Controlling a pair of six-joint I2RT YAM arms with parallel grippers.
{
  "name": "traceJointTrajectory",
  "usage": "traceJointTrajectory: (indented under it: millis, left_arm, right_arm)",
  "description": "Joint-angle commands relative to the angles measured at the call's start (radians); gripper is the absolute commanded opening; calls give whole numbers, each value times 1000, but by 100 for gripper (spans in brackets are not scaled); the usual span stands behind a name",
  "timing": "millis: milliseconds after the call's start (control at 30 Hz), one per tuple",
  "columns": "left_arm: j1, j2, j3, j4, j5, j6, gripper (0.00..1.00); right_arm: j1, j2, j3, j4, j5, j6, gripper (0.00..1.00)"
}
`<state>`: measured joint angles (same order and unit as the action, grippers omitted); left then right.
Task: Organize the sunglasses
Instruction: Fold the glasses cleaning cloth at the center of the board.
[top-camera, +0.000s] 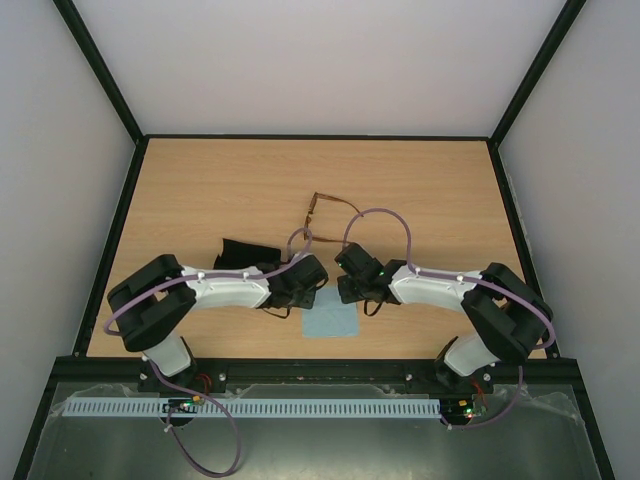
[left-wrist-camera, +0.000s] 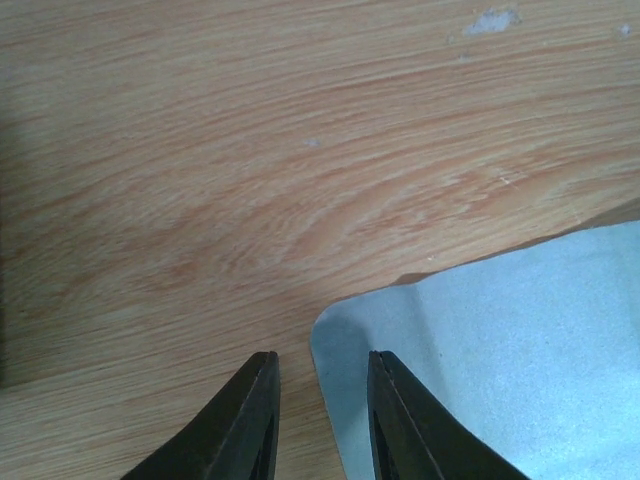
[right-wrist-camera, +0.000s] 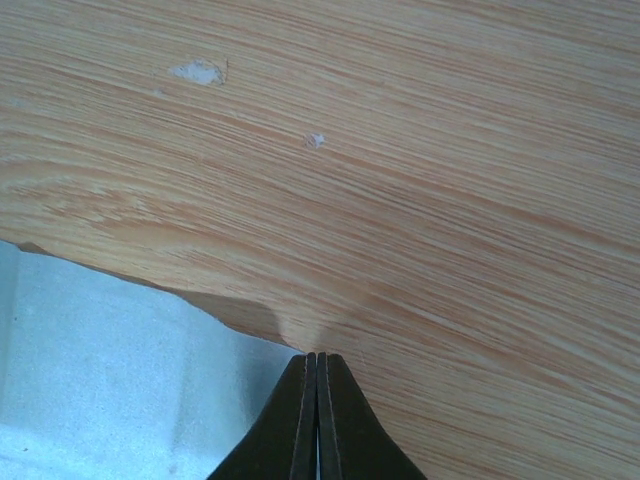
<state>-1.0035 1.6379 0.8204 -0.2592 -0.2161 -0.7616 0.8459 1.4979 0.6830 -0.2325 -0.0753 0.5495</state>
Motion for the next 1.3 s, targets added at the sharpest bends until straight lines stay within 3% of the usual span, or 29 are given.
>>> traceJointTrajectory:
  millis: [0,267,533,1267]
  left_arm:
    - [-15,24,24,-22,-23,13,26]
    - [-22,40,22,-15,-26,9,19]
    - [-26,54,23,-8,-22,11,3]
    - [-23,-26,24,-14,-93,-6,2]
  right_arm:
    - [4,-19,-14,13,10,5,1]
    - [4,-26,-28,21,8,10,1]
    - [3,-27,-32,26,5,13,1]
    - [-10,-13,43,-1,23,-4,1]
